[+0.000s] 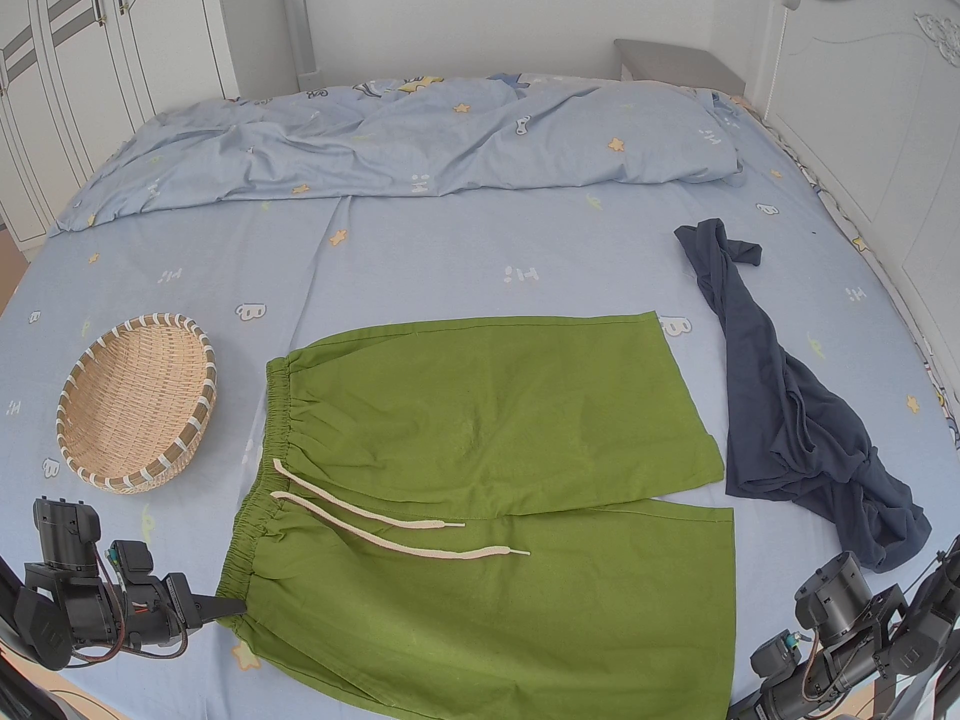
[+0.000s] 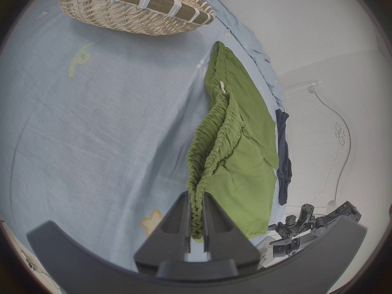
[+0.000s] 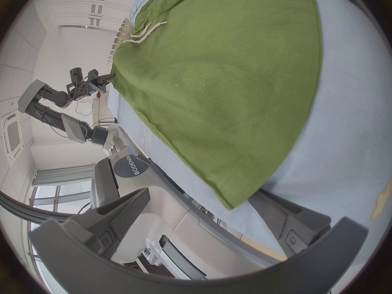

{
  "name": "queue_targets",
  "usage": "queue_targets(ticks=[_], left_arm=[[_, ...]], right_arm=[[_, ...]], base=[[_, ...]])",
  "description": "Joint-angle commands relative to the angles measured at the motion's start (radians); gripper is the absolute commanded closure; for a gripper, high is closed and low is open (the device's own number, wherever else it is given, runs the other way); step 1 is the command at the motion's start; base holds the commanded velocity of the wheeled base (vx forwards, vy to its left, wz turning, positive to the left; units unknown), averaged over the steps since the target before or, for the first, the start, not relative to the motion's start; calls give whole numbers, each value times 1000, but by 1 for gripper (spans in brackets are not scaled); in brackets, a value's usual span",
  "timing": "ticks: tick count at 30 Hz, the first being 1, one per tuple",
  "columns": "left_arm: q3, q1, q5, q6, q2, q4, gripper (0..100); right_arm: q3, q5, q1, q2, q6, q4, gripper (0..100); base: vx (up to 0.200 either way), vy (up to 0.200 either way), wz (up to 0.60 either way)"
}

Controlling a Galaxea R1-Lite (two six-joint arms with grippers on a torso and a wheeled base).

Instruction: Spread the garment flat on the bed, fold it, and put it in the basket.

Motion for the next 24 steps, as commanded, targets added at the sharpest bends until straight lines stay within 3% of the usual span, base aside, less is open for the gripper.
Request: queue_targets(ticks=[1, 17, 18, 24], left_arm=[[0, 0, 0, -1, 1, 0, 100], [-2, 0, 0, -1, 4, 0, 100], [-2, 0, 0, -1, 4, 0, 100], [0, 0, 0, -1, 4, 0, 100]], right_arm=[[4, 0, 16, 59, 4, -35, 0], [9, 9, 2, 62, 40, -69, 0], [9, 9, 2, 62, 42, -70, 100], [18, 9, -1, 60, 51, -78, 100]], base=[[0, 0, 0], [0, 0, 0], [0, 0, 0], [0, 0, 0]])
